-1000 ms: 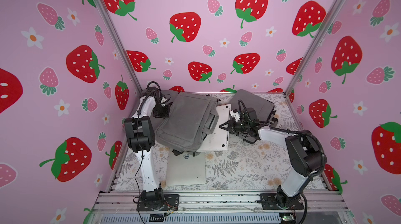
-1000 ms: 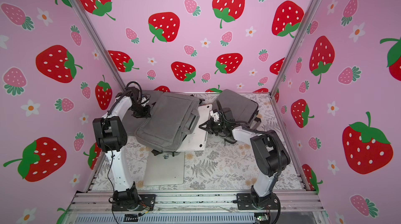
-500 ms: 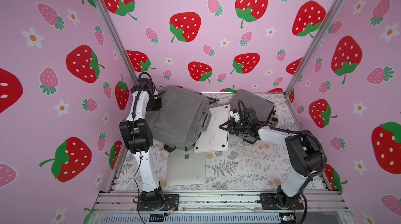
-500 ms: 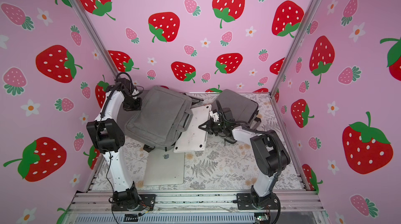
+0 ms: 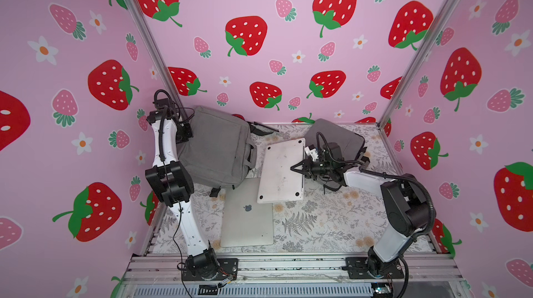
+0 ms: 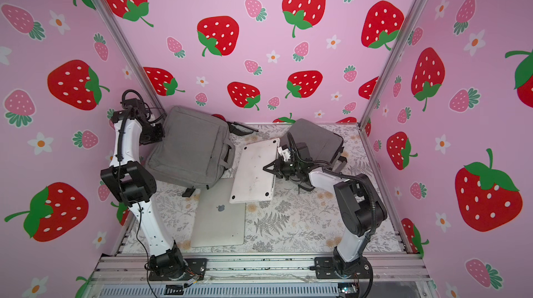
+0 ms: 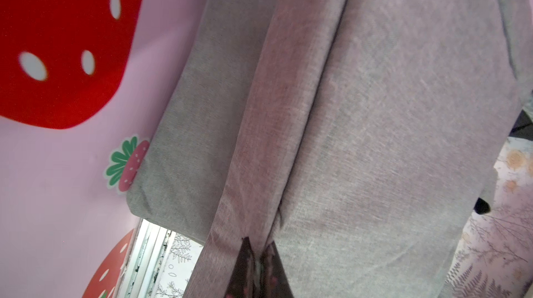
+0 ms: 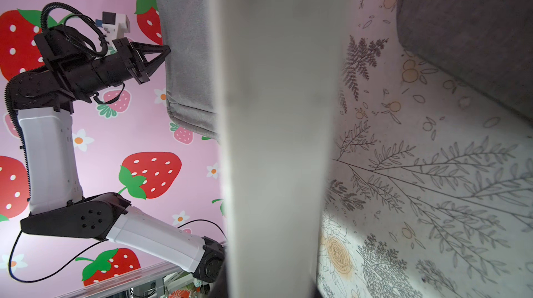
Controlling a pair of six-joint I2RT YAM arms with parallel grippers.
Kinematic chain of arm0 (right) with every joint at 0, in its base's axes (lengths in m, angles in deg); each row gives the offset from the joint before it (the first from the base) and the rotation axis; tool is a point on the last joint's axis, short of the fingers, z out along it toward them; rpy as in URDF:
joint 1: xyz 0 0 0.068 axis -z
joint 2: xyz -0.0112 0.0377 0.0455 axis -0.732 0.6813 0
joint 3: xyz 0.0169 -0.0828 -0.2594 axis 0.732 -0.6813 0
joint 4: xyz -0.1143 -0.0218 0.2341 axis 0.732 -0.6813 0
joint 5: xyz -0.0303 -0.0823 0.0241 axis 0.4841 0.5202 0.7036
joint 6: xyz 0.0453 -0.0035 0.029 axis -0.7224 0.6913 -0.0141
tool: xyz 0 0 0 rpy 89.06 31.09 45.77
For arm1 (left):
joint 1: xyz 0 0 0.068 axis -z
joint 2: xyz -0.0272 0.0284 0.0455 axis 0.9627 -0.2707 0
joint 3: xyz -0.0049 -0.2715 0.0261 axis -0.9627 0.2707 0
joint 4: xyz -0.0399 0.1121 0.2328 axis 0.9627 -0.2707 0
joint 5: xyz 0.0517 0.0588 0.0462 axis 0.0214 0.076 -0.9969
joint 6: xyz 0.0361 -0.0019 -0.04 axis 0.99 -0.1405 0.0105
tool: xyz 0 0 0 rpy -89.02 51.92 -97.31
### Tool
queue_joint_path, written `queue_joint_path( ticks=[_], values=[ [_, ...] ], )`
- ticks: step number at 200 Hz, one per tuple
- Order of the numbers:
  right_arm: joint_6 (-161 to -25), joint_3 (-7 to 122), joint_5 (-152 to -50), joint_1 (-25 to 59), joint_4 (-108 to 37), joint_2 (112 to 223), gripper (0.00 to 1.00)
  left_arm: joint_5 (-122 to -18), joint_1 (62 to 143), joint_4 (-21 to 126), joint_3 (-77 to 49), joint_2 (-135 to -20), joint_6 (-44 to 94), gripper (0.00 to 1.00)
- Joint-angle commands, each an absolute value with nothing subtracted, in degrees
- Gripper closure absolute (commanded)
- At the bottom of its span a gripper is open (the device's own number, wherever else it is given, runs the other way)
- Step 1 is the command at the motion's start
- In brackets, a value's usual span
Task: Open the zippered laptop bag and take out the laptop
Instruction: Place the zippered laptop bag in the zippered laptop bag.
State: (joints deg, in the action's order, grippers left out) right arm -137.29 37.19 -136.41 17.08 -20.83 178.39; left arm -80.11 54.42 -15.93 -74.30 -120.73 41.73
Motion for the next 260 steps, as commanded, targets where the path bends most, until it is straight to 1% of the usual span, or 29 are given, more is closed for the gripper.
queue_joint_path(
  ticks=[1,24,75,77,80,99,109,146,164,176,213,237,260],
  values=[
    [-137.0,40.6,-140.6,17.6,-13.3,174.2,1.00,-84.9,54.0,-16.3,-79.0,-121.6,42.0,1.00],
    [-137.1,40.3,-140.8,17.8,-13.4,174.4,1.00,-89.6,53.9,-15.5,-79.7,-121.8,42.4,1.00],
    [-137.2,40.0,-141.0,17.9,-13.4,174.7,1.00,-96.8,54.1,-16.1,-82.2,-125.6,43.1,0.96],
    [-137.2,39.9,-141.0,17.9,-13.4,174.7,1.00,-96.9,54.1,-16.1,-82.4,-125.8,43.2,0.92],
    [-137.2,39.9,-141.0,17.9,-13.5,174.7,1.00,-97.2,54.1,-16.2,-82.6,-126.1,43.2,0.90],
    [-137.2,39.8,-141.0,17.9,-13.5,174.8,1.00,-97.9,54.3,-16.9,-84.1,-128.2,43.4,0.86],
    [-137.3,39.7,-140.8,17.9,-13.5,174.8,1.00,-98.3,54.6,-16.7,-84.1,-128.9,43.5,0.82],
    [-137.3,39.0,-140.5,17.9,-13.5,174.7,1.00,-99.6,55.2,-17.0,-84.4,-130.3,43.4,0.60],
    [-137.1,38.9,-140.3,17.9,-13.7,174.6,1.00,-99.5,55.6,-17.0,-84.7,-129.7,43.3,0.51],
    [-137.1,39.0,-140.3,17.9,-13.7,174.6,1.00,-98.0,56.0,-17.0,-84.7,-129.0,43.5,0.47],
    [-134.6,39.2,-140.0,18.2,-16.2,173.9,1.00,-93.2,58.0,-17.2,-82.5,-124.5,42.9,0.42],
    [-133.9,39.2,-140.8,18.6,-16.5,173.3,1.00,-85.1,59.2,-16.3,-77.5,-119.3,41.2,0.39],
    [-132.6,39.1,-141.6,19.3,-17.9,171.8,1.00,-78.5,61.5,-14.0,-69.5,-112.3,39.7,0.37]
  ],
)
